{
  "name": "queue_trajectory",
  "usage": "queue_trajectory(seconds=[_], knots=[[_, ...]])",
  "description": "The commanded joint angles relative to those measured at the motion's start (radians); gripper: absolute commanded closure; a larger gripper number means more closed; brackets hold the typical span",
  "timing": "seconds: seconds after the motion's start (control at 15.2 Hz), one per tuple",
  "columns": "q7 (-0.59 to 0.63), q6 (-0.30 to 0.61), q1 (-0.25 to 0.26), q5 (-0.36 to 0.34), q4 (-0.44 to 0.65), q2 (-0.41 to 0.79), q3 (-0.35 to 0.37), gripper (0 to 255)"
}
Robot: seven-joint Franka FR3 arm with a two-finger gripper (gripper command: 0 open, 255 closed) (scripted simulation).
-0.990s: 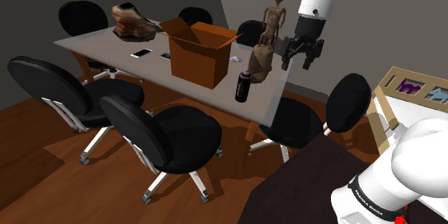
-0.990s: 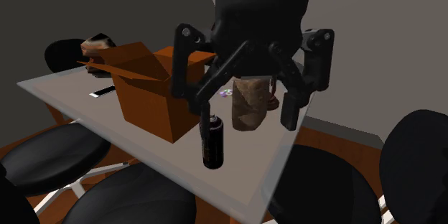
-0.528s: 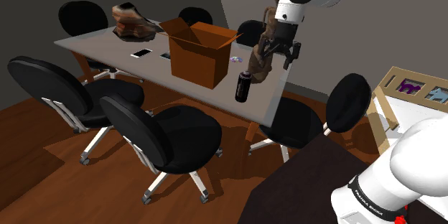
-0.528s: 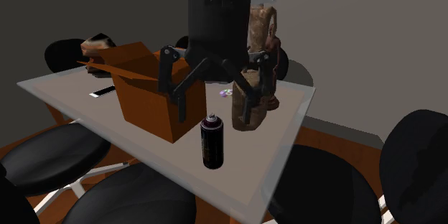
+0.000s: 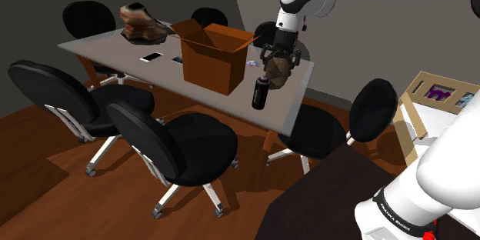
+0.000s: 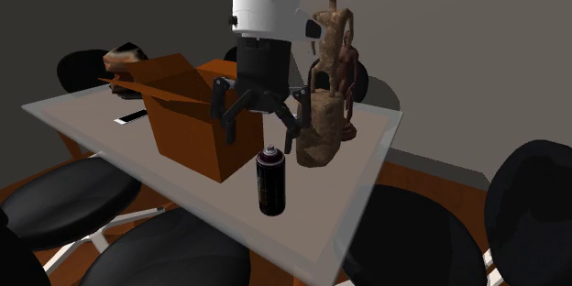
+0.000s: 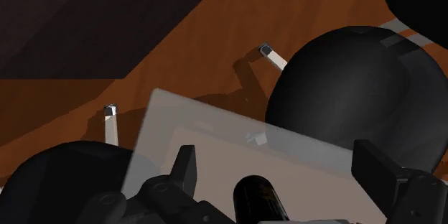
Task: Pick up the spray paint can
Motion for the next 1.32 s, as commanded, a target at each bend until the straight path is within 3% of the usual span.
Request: queue_trajectory(seconds=[0.0,0.73,1.25], knots=[[0.038,0.008,-0.007,0.010,0.069,0.083,-0.008,0],[0.221,-0.039,-0.063,0.079,0.508,0.502,-0.058,0],[0.205,0.038,-0.063,0.085,0.468,0.541,-0.055,0]])
